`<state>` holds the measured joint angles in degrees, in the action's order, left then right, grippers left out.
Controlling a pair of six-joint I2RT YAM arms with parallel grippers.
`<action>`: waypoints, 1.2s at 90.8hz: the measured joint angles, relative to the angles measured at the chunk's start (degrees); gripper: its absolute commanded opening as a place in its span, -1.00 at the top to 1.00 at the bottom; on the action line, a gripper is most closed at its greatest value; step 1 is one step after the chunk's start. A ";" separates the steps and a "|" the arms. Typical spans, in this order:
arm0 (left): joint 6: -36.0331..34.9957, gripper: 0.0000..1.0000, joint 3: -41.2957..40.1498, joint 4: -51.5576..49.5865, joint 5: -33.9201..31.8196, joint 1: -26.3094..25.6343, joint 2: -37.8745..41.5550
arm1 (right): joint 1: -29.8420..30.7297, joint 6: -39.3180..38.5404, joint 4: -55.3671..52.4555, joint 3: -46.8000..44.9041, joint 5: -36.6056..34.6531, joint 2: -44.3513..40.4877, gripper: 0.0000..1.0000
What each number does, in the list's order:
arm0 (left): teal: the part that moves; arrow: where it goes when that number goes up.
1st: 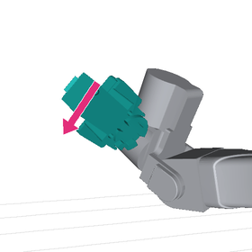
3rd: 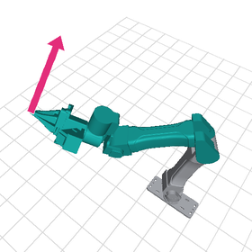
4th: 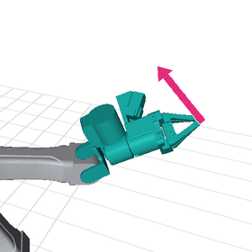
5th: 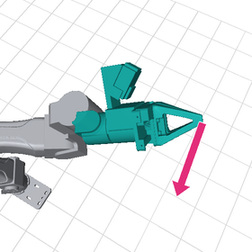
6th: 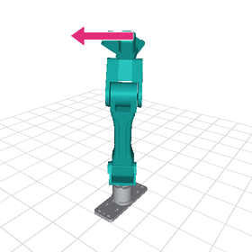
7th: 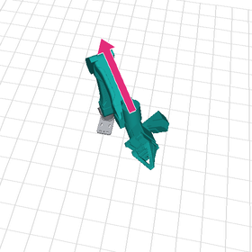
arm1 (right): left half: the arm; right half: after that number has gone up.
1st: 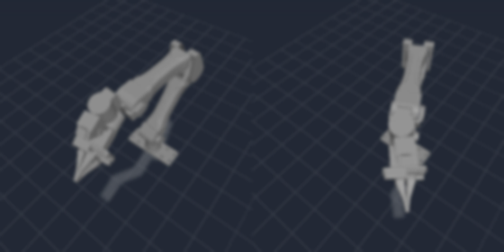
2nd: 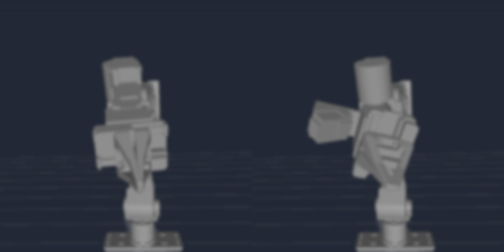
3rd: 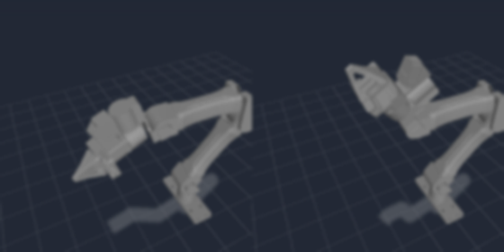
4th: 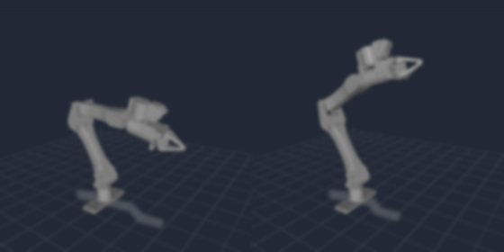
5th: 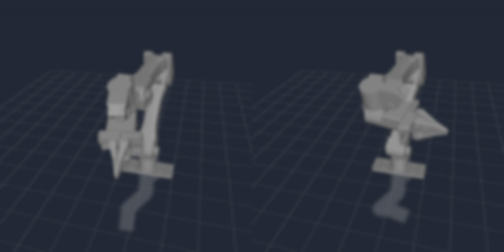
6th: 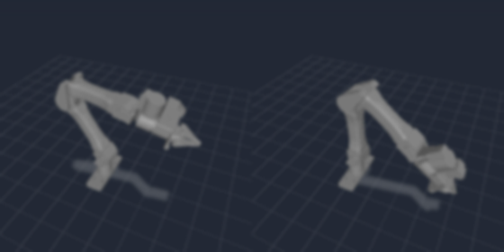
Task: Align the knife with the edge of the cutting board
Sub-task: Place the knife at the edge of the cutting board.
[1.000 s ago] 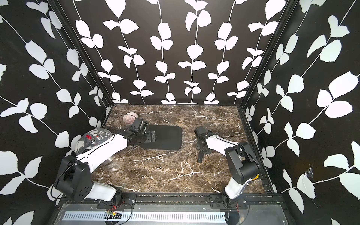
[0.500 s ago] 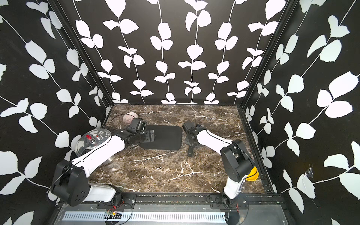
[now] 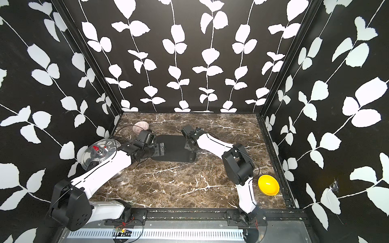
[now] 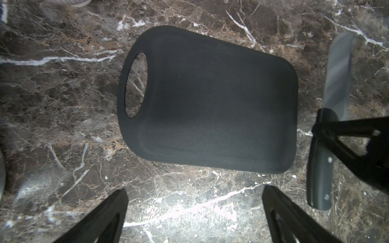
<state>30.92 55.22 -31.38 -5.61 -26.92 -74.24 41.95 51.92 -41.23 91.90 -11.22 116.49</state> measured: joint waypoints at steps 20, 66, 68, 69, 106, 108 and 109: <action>-0.50 -0.97 -0.33 -1.14 -1.01 0.00 0.94 | 3.21 1.31 -1.97 5.05 0.07 4.17 1.00; -1.14 -0.97 -0.90 -1.73 -1.09 0.00 1.14 | 9.27 5.90 -3.23 2.67 1.14 5.90 1.00; -1.14 -0.97 -0.90 -1.70 -1.09 0.00 1.14 | 9.27 5.99 -3.21 2.21 1.14 5.88 1.00; -1.14 -0.97 -0.90 -1.70 -1.09 0.00 1.14 | 9.27 6.05 -3.15 1.97 1.14 5.88 1.00; -1.09 -0.97 -1.27 -1.53 -0.87 0.00 1.07 | 9.27 6.88 -1.14 -1.97 1.05 4.50 1.00; -1.09 -0.97 -1.27 -1.53 -0.87 0.00 1.07 | 9.27 6.86 -1.09 -1.95 1.05 4.50 1.00; -1.09 -0.97 -1.27 -1.53 -0.87 0.00 1.07 | 9.27 6.86 -1.05 -1.97 1.05 4.48 1.00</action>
<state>29.82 53.95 -32.91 -6.48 -26.92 -73.17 51.22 58.78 -42.28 89.93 -10.17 120.97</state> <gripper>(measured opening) 0.985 0.268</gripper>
